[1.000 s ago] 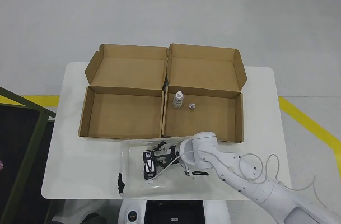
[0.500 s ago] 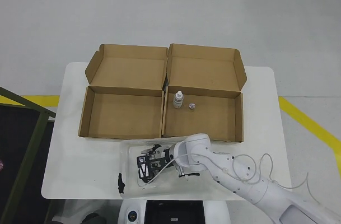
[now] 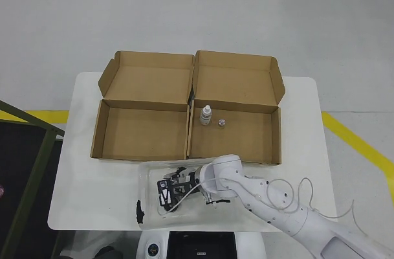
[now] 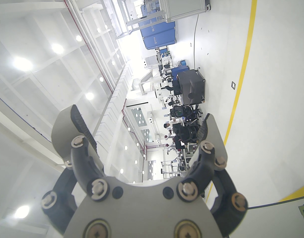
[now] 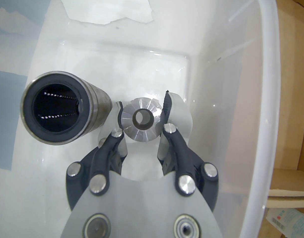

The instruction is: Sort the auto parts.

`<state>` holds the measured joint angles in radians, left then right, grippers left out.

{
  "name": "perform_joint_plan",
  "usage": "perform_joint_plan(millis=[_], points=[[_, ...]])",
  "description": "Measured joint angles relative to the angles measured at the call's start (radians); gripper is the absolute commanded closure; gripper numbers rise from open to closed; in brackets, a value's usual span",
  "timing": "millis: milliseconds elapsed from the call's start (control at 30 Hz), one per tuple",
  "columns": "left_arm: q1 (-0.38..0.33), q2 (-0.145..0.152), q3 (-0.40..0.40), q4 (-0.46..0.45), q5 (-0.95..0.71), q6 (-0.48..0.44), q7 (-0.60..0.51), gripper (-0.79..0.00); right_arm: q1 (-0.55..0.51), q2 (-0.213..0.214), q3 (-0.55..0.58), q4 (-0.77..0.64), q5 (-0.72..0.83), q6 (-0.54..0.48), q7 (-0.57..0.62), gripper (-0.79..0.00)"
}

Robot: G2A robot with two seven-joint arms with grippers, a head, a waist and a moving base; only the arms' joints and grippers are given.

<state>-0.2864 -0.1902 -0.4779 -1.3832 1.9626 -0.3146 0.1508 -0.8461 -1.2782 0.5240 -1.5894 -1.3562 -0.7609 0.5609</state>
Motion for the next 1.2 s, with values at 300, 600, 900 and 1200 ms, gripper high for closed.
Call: perform_joint_plan(millis=[300,600,900,1200], points=[[0.000,0.000,0.000,0.000,0.000,0.000,0.000,-0.785,-0.029,0.016,0.062,-0.071,0.028,-0.018,-0.027,0.000],[0.000,0.000,0.000,0.000,0.000,0.000,0.000,-0.785,-0.084,0.042,0.146,-0.176,0.054,-0.053,-0.114,0.000],[0.000,0.000,0.000,0.000,0.000,0.000,0.000,-0.785,-0.160,0.069,0.243,-0.237,0.111,-0.093,-0.256,0.000],[0.000,0.000,0.000,0.000,0.000,0.000,0.000,-0.785,-0.208,0.097,0.375,-0.300,0.148,-0.101,-0.320,0.000]])
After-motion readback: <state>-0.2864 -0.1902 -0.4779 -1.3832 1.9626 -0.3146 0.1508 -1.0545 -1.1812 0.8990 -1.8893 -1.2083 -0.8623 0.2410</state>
